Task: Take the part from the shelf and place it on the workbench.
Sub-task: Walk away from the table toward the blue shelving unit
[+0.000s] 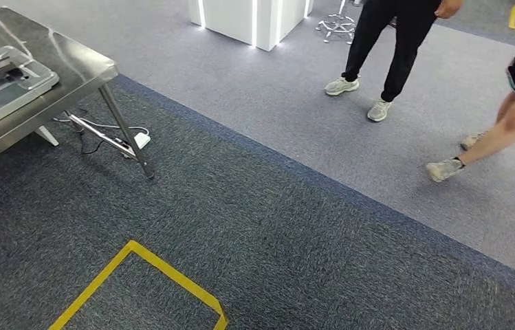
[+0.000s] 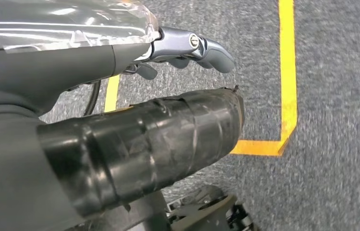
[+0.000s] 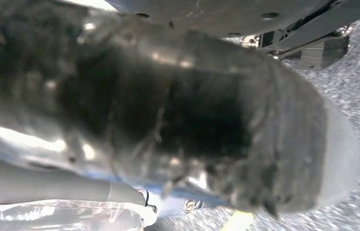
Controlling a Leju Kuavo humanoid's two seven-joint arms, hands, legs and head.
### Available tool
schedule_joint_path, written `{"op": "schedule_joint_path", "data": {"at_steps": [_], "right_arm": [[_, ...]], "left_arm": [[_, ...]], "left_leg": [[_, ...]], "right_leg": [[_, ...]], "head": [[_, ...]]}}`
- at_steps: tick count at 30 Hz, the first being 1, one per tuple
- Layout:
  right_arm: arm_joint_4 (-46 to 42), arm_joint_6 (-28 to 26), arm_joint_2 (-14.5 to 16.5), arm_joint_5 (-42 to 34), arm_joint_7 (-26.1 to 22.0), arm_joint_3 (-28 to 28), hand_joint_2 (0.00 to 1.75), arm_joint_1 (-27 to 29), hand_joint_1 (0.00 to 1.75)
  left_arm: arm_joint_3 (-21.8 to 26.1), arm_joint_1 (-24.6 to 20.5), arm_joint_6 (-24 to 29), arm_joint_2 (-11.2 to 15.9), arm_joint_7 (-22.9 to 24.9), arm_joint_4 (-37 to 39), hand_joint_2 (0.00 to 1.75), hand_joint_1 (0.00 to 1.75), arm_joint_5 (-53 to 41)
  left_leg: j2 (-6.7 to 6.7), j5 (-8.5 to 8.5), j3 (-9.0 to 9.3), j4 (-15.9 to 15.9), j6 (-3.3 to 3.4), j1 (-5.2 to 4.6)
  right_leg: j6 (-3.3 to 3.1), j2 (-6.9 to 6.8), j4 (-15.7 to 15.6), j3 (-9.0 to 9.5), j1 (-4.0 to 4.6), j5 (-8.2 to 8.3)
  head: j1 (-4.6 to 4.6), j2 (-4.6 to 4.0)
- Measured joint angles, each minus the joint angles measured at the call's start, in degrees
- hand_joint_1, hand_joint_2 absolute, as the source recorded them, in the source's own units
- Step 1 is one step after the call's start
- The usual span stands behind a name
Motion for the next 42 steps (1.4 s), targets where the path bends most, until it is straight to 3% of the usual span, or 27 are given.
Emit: {"op": "schedule_joint_path", "data": {"at_steps": [1,2,3,5,6,8,9,11,13,15,16,17,19,20,22,24,26,28,30,31,32,33,35,37,39,40,42], "right_arm": [[0.01,0.07,0.00,0.02,0.00,0.01,0.00,0.03,0.00],[0.01,0.11,0.00,0.03,0.00,0.01,0.00,0.06,0.00],[0.01,0.11,0.00,0.03,0.00,0.01,0.00,0.06,0.00],[0.01,0.11,0.00,0.04,0.00,0.04,0.00,-0.11,0.00],[0.01,0.11,0.00,0.04,0.00,0.09,0.00,-0.16,0.00],[0.01,0.11,0.00,0.05,0.00,0.22,0.00,-0.10,0.00],[0.01,0.10,0.01,0.06,0.00,0.27,0.00,-0.04,0.00],[0.01,0.09,0.01,0.12,0.01,0.33,0.00,-0.08,0.00],[0.01,0.07,0.00,0.17,0.04,0.37,0.00,-0.24,0.00],[0.01,0.05,0.00,0.17,0.19,0.39,0.00,-0.29,0.00],[0.01,0.04,0.00,0.18,0.29,0.40,0.00,-0.26,0.00],[0.01,0.03,0.01,0.19,0.38,0.40,0.00,-0.23,0.00],[0.02,-0.01,0.05,0.20,0.44,0.40,0.00,-0.26,0.00],[0.03,-0.04,0.08,0.20,0.44,0.40,0.00,-0.31,0.00],[0.05,-0.11,0.14,0.27,0.46,0.42,0.00,-0.31,0.00],[0.05,-0.19,0.13,0.37,0.49,0.42,0.00,-0.10,0.00],[0.05,-0.25,0.11,0.45,0.50,0.42,0.00,-0.01,0.00],[0.05,-0.28,0.10,0.62,0.52,0.42,0.00,-0.10,0.00],[0.05,-0.28,0.09,0.80,0.52,0.42,0.00,-0.12,0.00],[0.05,-0.29,0.08,0.86,0.52,0.42,0.00,-0.07,0.00],[0.05,-0.31,0.07,0.89,0.54,0.42,0.00,-0.02,0.00],[0.05,-0.34,0.04,0.92,0.55,0.42,0.00,0.02,0.00],[0.05,-0.42,0.02,0.96,0.62,0.42,0.00,-0.06,0.00],[0.05,-0.51,0.02,0.98,0.71,0.43,0.00,-0.15,0.00],[0.05,-0.57,0.02,0.98,0.80,0.44,0.00,-0.09,0.00],[0.05,-0.59,0.02,0.98,0.84,0.44,0.00,-0.06,0.00],[0.05,-0.62,0.01,0.98,0.87,0.44,0.00,-0.13,0.00]], "left_arm": [[0.04,0.00,0.00,0.01,-0.02,0.00,0.00,0.00,0.00],[0.08,-0.05,0.00,0.01,-0.04,0.00,0.00,0.00,0.00],[0.10,-0.11,0.00,0.01,-0.07,0.00,0.00,0.00,0.00],[0.12,-0.17,-0.01,0.02,-0.10,-0.01,0.00,0.00,0.00],[0.14,-0.21,-0.01,0.02,-0.11,-0.01,0.00,0.00,0.00],[0.16,-0.40,-0.04,0.02,-0.13,0.00,0.00,0.00,0.00],[0.17,-0.50,-0.06,0.02,-0.13,0.00,0.00,0.00,0.00],[0.19,-0.52,-0.14,0.03,-0.13,0.01,0.00,0.00,0.00],[0.22,-0.33,-0.31,0.03,-0.10,0.01,0.00,0.00,0.00],[0.25,-0.10,-0.50,0.03,-0.01,0.01,0.00,0.00,0.00],[0.26,-0.04,-0.58,0.03,0.05,0.01,0.00,0.00,0.01],[0.27,-0.02,-0.63,0.04,0.10,0.01,0.00,0.00,0.01],[0.29,-0.04,-0.67,0.07,0.16,0.00,0.00,0.00,0.02],[0.30,-0.04,-0.67,0.09,0.16,0.00,0.00,0.00,0.01],[0.32,-0.15,-0.68,0.12,0.13,-0.01,0.00,0.00,0.02],[0.34,-0.35,-0.68,0.10,0.04,-0.01,0.00,0.00,0.13],[0.37,-0.40,-0.68,0.07,-0.05,-0.01,0.00,0.00,0.30],[0.39,-0.29,-0.68,0.04,-0.13,-0.01,0.00,0.00,0.39],[0.41,-0.10,-0.68,0.05,-0.14,0.00,0.00,0.00,0.41],[0.42,-0.07,-0.68,0.05,-0.13,0.00,0.00,0.00,0.42],[0.43,-0.08,-0.68,0.04,-0.13,0.01,0.00,0.00,0.39],[0.43,-0.12,-0.68,0.03,-0.11,0.01,0.00,0.00,0.34],[0.43,-0.16,-0.68,0.03,-0.04,0.00,0.00,0.00,0.21],[0.43,-0.20,-0.68,0.07,0.07,0.00,0.00,0.00,0.11],[0.43,-0.32,-0.68,0.08,0.15,0.00,0.00,0.00,0.05],[0.43,-0.40,-0.68,0.08,0.16,0.00,0.00,0.00,0.03],[0.43,-0.45,-0.69,0.07,0.15,0.00,0.00,0.00,0.00]], "left_leg": [[0.81,-0.06,-0.01,0.04,-0.02,-0.02],[1.50,-0.16,0.04,0.08,-0.10,-0.02],[2.12,-0.29,0.16,0.13,-0.25,-0.02],[3.16,-0.69,0.29,0.35,-0.81,-0.27],[3.60,-0.87,0.36,0.43,-1.12,-0.40],[4.41,-1.09,0.67,0.45,-1.67,-0.47],[3.99,-1.38,0.77,0.69,-1.99,-0.36],[1.52,-3.48,-0.21,3.41,-2.60,-0.05],[-0.87,-7.28,-3.29,10.26,-2.94,0.21],[-1.36,-9.16,-6.27,16.39,-3.10,0.30],[-1.44,-8.44,-6.66,16.88,-3.09,0.32],[-1.58,-6.57,-5.93,14.90,-3.01,0.33],[-3.45,-2.28,-2.77,7.27,-2.60,0.39],[-4.60,-1.01,-1.50,4.04,-2.40,0.42],[-5.91,-0.55,-0.61,1.45,-2.09,0.29],[-4.82,-0.06,-0.41,0.88,-1.56,0.28],[-3.45,0.61,-0.19,0.05,-0.74,0.52],[-1.91,0.89,-0.29,-0.32,-0.23,0.55],[-0.23,0.83,-0.43,-0.28,-0.16,0.49],[0.58,0.77,-0.44,-0.26,-0.23,0.50],[1.29,0.67,-0.42,-0.18,-0.37,0.55],[1.93,0.50,-0.35,-0.03,-0.60,0.62],[2.97,-0.07,-0.28,0.54,-1.36,0.56],[3.77,-0.53,-0.12,0.91,-2.14,0.31],[4.52,-0.70,0.28,0.82,-2.80,0.36],[4.15,-1.13,0.34,1.11,-3.13,0.51],[1.81,-3.71,-0.98,4.55,-3.60,0.79]], "right_leg": [[0.07,-0.21,-0.43,0.45,-0.08,0.76],[0.07,-0.60,-3.09,2.06,-0.13,2.36],[-0.03,-1.46,-7.08,4.40,-0.13,4.19],[-0.52,-3.53,-13.81,8.08,0.25,6.25],[-0.80,-4.06,-15.30,8.80,0.44,6.44],[-1.38,-3.31,-15.72,8.73,0.55,6.41],[-1.68,-2.83,-15.88,8.73,0.46,6.54],[-2.37,-1.79,-16.21,8.73,0.19,6.88],[-2.75,-0.64,-16.23,8.55,0.19,7.06],[-2.85,0.78,-16.09,8.43,0.25,7.12],[-2.85,1.55,-15.98,8.42,0.26,7.12],[-2.83,2.32,-15.86,8.43,0.25,7.11],[-2.67,3.77,-15.61,8.41,0.26,7.08],[-2.44,4.47,-15.48,8.28,0.25,7.11],[-1.76,5.58,-15.44,7.89,0.10,7.35],[-1.05,6.18,-15.54,7.61,-0.11,7.59],[-0.62,4.15,-13.61,6.63,0.09,6.12],[-0.33,1.21,-7.54,3.80,0.18,2.47],[0.10,0.23,-1.23,0.90,-0.14,-0.04],[0.35,-0.01,-0.44,0.66,-0.38,0.21],[0.60,-0.34,-1.95,1.57,-0.63,1.51],[0.81,-1.03,-5.44,3.53,-0.87,3.48],[0.80,-3.49,-12.77,7.39,-0.94,6.03],[0.18,-4.51,-15.32,8.58,-0.61,6.25],[-0.62,-3.33,-15.27,8.39,-0.45,6.40],[-1.01,-2.79,-15.39,8.36,-0.50,6.54],[-1.78,-1.66,-15.65,8.32,-0.69,6.85]], "head": [[0.00,0.00],[0.00,0.00],[0.01,0.00],[-0.02,0.00],[-0.04,0.00],[-0.09,0.00],[-0.08,0.00],[-0.09,0.00],[-0.10,0.00],[-0.10,0.00],[-0.10,0.00],[-0.10,0.00],[-0.09,0.00],[-0.09,0.00],[-0.08,0.00],[-0.08,0.00],[0.06,0.00],[0.24,0.00],[0.28,0.00],[0.28,0.00],[0.28,0.00],[0.28,0.00],[0.29,0.00],[0.18,0.00],[0.07,0.00],[0.07,0.00],[0.02,0.00]]}}
